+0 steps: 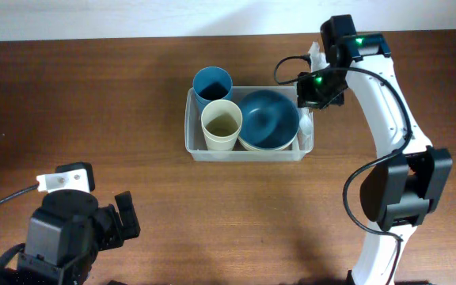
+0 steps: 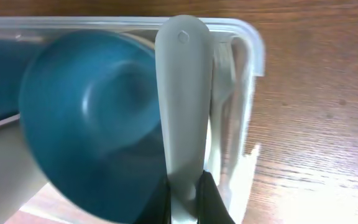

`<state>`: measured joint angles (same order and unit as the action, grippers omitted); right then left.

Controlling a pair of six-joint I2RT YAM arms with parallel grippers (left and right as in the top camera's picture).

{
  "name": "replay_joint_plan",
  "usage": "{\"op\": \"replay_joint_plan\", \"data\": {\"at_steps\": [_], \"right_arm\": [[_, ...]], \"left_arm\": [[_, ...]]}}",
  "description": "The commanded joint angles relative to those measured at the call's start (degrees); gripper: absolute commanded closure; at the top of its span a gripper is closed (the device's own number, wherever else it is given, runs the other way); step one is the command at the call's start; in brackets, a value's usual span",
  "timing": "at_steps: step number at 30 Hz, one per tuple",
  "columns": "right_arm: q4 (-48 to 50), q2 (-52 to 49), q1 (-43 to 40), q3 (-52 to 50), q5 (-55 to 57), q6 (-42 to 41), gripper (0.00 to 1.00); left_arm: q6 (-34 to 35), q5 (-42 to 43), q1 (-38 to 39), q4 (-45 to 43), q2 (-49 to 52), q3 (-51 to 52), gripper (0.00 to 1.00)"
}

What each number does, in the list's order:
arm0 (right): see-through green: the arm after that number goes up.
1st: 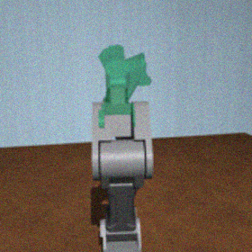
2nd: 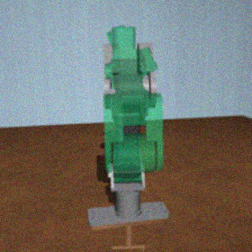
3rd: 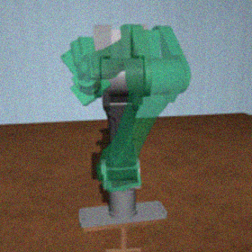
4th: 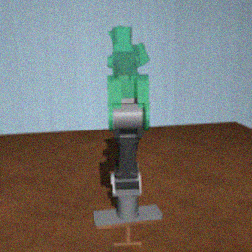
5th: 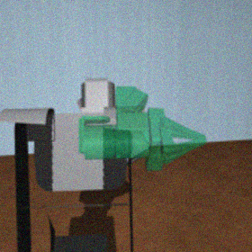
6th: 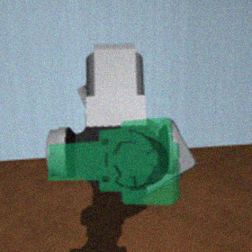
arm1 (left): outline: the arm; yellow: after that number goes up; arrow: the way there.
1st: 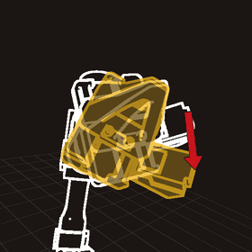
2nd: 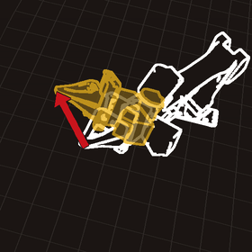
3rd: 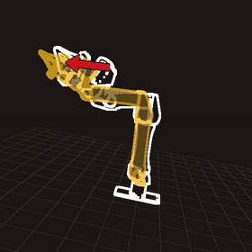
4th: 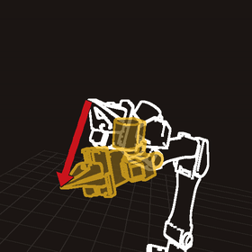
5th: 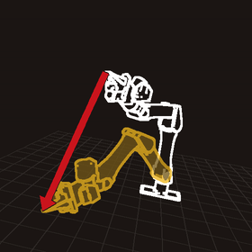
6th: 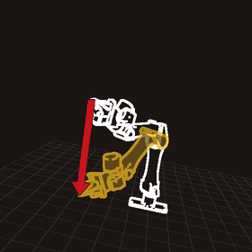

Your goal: Pack container

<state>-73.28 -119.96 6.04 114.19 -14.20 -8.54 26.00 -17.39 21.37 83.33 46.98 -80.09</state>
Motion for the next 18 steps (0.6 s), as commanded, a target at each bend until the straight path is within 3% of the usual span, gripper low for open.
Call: {"op": "replay_joint_plan", "data": {"at_steps": [1, 18], "right_arm": [[0.1, 1.5, -0.1, -0.4, 2.9, -1.7, 0.96], [0.4, 0.9, 0.0, -0.4, 3.8, -2.5, 0.87]], "left_arm": [[0.5, -0.6, -0.2, 0.0, -0.2, 0.2, 0.00], [0.5, -0.6, -0.2, 0.0, -0.2, 0.2, 0.00]]}}
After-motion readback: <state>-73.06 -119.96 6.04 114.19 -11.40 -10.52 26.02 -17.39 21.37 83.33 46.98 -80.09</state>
